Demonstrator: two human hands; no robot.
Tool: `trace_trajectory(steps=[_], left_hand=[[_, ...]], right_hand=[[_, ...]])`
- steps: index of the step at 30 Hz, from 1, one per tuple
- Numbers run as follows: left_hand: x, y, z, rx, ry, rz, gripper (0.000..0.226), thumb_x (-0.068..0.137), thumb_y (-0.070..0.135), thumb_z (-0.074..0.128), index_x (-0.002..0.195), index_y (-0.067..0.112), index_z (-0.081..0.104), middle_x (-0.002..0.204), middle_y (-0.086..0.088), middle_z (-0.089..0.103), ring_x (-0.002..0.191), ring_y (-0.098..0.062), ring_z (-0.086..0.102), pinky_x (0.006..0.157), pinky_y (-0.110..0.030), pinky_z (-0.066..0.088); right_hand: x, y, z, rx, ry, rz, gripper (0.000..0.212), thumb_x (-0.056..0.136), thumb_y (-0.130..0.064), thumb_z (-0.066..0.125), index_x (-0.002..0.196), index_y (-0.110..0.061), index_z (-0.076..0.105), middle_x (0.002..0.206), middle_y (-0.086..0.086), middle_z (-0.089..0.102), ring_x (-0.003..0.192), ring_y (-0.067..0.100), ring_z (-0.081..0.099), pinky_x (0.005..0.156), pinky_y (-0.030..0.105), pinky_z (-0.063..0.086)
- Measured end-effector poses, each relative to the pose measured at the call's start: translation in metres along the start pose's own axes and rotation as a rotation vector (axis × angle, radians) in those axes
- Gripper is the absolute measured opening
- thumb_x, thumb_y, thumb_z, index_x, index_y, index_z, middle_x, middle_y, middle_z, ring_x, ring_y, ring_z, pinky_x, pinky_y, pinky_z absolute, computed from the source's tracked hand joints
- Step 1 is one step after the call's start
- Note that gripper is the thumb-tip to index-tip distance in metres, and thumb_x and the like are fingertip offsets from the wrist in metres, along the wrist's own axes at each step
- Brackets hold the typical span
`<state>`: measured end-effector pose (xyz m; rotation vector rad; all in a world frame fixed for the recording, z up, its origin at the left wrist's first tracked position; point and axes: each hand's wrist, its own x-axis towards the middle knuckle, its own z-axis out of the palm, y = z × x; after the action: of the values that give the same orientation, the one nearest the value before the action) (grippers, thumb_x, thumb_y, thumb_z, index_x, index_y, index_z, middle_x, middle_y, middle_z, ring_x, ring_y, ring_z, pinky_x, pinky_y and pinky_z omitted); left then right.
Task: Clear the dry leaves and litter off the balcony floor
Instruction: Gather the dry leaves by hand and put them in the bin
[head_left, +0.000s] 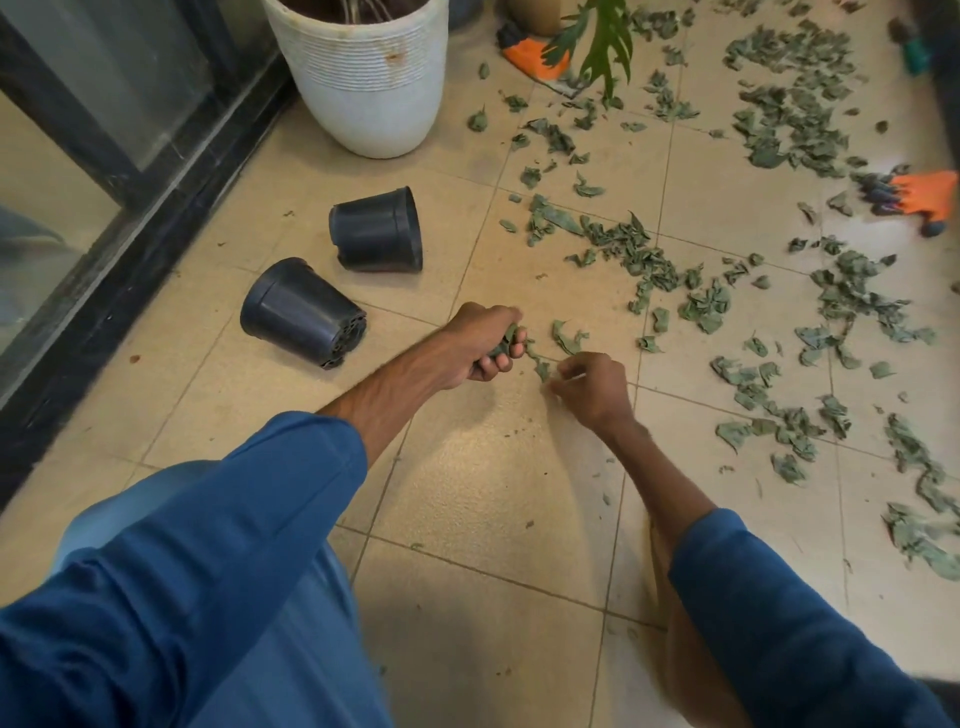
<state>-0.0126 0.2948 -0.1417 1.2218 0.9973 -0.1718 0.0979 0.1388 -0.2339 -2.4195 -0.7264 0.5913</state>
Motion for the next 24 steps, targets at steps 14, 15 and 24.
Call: trace_trajectory(steps=[14, 15, 24], left_hand=[[0.008, -0.008, -0.009, 0.060, -0.003, -0.010, 0.032, 0.105, 0.029, 0.053, 0.077, 0.016, 0.060, 0.064, 0.001, 0.059, 0.044, -0.008, 0.043, 0.037, -0.016, 0.027], [0.009, -0.009, -0.010, 0.071, 0.001, -0.008, 0.032, 0.105, 0.028, 0.052, 0.077, 0.016, 0.061, 0.065, 0.000, 0.060, 0.043, -0.008, 0.043, 0.036, -0.016, 0.028], [0.014, -0.023, -0.013, 0.274, 0.103, 0.148, 0.028, 0.099, 0.020, 0.059, 0.089, 0.003, 0.078, 0.059, 0.002, 0.069, 0.041, -0.008, 0.046, 0.037, -0.017, 0.031]], right_hand=[[0.014, 0.005, 0.002, -0.054, -0.042, -0.122, 0.008, 0.084, -0.005, 0.076, 0.086, -0.012, 0.080, 0.081, -0.001, 0.075, 0.067, 0.005, 0.064, 0.068, 0.025, 0.057], [0.013, 0.005, -0.004, 0.009, -0.034, -0.109, 0.006, 0.085, -0.006, 0.077, 0.086, -0.012, 0.080, 0.080, -0.004, 0.074, 0.067, 0.000, 0.063, 0.067, 0.018, 0.055], [0.005, -0.019, -0.029, 0.485, -0.190, -0.044, 0.016, 0.080, -0.001, 0.081, 0.096, -0.003, 0.079, 0.081, 0.009, 0.078, 0.069, 0.017, 0.072, 0.063, 0.026, 0.059]])
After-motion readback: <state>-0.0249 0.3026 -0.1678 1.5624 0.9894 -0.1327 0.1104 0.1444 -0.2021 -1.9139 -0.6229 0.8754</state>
